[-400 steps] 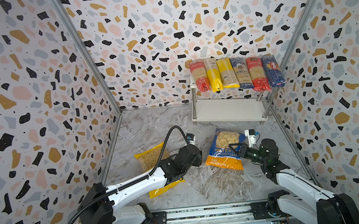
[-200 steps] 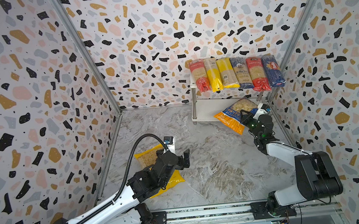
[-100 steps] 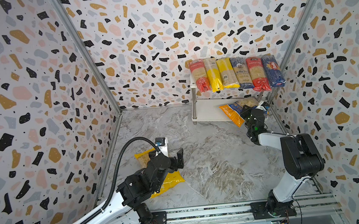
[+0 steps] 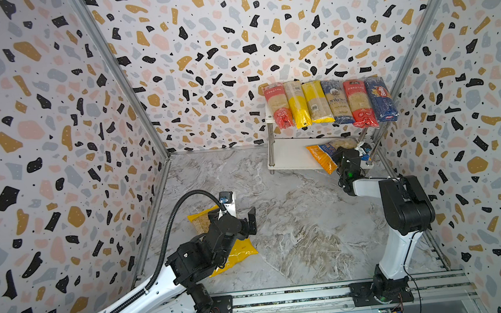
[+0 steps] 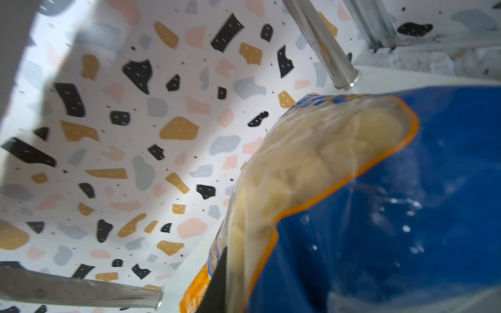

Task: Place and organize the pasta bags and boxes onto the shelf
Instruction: 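Carry the blue orecchiette bag with the right gripper onto the lower shelf, then push the bag deeper onto the lower shelf and open the right gripper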

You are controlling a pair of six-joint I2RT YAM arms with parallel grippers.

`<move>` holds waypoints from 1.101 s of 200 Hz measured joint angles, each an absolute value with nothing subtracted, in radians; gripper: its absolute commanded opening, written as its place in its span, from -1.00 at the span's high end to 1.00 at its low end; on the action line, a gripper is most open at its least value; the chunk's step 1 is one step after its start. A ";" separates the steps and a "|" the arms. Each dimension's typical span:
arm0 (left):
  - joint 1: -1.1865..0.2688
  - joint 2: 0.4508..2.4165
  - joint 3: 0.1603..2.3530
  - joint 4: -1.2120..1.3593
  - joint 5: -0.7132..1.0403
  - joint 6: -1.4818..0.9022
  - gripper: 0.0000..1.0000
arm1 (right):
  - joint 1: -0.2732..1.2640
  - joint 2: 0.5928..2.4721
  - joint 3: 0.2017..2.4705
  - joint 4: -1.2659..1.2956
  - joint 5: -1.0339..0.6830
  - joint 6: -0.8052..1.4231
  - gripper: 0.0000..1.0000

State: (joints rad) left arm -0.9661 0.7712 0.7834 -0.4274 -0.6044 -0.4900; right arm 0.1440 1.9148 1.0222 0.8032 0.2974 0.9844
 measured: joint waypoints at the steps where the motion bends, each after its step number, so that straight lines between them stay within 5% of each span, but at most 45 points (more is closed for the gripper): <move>1: -0.966 0.771 0.783 -0.427 -0.605 -0.490 -0.99 | 0.144 1.917 1.022 0.802 0.299 0.986 1.00; 61: -0.966 0.776 0.784 -0.427 -0.616 -0.481 -0.99 | 0.135 1.931 1.085 0.765 0.312 0.991 0.99; 72: -0.966 0.776 0.784 -0.427 -0.616 -0.481 -0.99 | 0.133 1.931 1.085 0.758 0.312 0.995 0.79; 92: -0.966 0.776 0.784 -0.427 -0.616 -0.481 -0.99 | 0.131 1.931 1.085 0.752 0.311 1.007 -0.11; 110: -0.966 0.776 0.784 -0.427 -0.616 -0.481 -0.99 | 0.133 1.927 1.085 0.754 0.314 1.016 -0.34; 191: -0.966 0.749 0.783 -0.426 -0.612 -0.487 -0.99 | 0.159 1.844 1.150 0.461 0.278 1.055 -0.41; 220: -0.966 0.724 0.778 -0.426 -0.611 -0.493 -0.99 | 0.166 1.807 1.149 0.407 0.245 1.054 -0.20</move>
